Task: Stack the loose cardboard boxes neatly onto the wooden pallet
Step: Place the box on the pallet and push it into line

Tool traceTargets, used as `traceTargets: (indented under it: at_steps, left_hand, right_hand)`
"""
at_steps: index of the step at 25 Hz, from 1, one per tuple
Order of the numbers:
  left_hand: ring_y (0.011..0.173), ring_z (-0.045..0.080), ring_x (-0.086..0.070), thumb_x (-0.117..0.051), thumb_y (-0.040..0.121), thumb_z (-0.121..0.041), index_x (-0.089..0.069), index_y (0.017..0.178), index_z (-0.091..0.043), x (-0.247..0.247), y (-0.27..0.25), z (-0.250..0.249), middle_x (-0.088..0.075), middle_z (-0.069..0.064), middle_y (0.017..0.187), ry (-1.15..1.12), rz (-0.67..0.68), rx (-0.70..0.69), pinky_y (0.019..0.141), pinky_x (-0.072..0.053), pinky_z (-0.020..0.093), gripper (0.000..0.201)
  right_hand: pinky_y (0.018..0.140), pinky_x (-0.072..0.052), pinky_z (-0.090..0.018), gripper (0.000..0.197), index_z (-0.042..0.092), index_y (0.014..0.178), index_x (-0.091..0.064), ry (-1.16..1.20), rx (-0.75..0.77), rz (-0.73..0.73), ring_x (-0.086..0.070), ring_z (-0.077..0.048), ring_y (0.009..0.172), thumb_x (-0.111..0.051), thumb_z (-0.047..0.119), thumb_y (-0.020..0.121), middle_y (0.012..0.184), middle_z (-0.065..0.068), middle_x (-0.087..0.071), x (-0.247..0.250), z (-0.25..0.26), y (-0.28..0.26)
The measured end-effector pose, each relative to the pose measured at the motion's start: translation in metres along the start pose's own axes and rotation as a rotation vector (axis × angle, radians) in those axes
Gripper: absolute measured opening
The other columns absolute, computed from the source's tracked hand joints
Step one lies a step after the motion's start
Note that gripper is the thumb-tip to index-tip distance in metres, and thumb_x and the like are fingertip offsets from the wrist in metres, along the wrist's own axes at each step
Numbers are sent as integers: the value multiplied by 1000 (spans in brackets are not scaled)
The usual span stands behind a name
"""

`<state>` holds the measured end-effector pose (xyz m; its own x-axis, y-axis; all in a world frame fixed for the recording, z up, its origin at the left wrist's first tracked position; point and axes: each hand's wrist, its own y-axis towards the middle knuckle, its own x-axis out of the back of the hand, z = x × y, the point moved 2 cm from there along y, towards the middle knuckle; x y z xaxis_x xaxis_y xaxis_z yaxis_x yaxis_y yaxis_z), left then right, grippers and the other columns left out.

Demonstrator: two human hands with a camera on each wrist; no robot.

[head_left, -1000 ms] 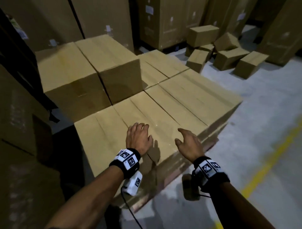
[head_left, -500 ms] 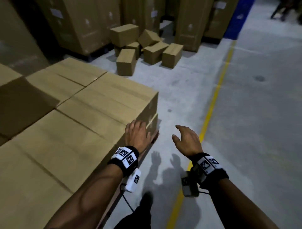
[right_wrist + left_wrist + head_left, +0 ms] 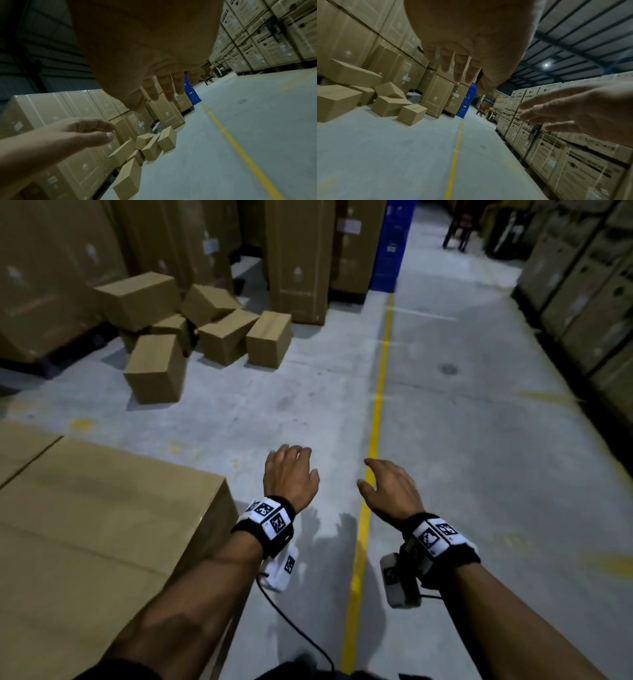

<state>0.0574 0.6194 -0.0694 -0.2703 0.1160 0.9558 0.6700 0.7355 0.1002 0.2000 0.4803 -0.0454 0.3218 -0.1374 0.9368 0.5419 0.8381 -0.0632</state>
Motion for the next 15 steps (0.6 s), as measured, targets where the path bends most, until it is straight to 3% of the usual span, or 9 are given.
traceTargets:
  at_steps: [5,10,15]
  left_hand:
    - [140,26,-34,-50,97,-34,-49,140,-15,-9,133,-13,-50,3,145,14,-14,14,117,-18,41,47]
    - [137,29,-38,-55,95,-31,-52,137,-13,-38,280,-13,-53,7,142,36,-64,105,115,-22,42,47]
    - [136,27,-39,-54,95,-32,-53,137,-14,-21,419,-15,-54,6,141,56,-169,255,115,-22,41,46]
  right_hand:
    - [111,-27,-33,55,15,150,-42,40,-21,41,-40,-28,139,-53,36,100,151,-8,-47,11,-37,130]
    - [112,-28,-35,56,14,152,-40,32,89,64,-38,-29,141,-52,36,101,153,-10,-45,21,-73,303]
    - [112,-29,-37,56,15,152,-39,-2,242,83,-38,-29,141,-51,35,101,154,-9,-44,72,-75,474]
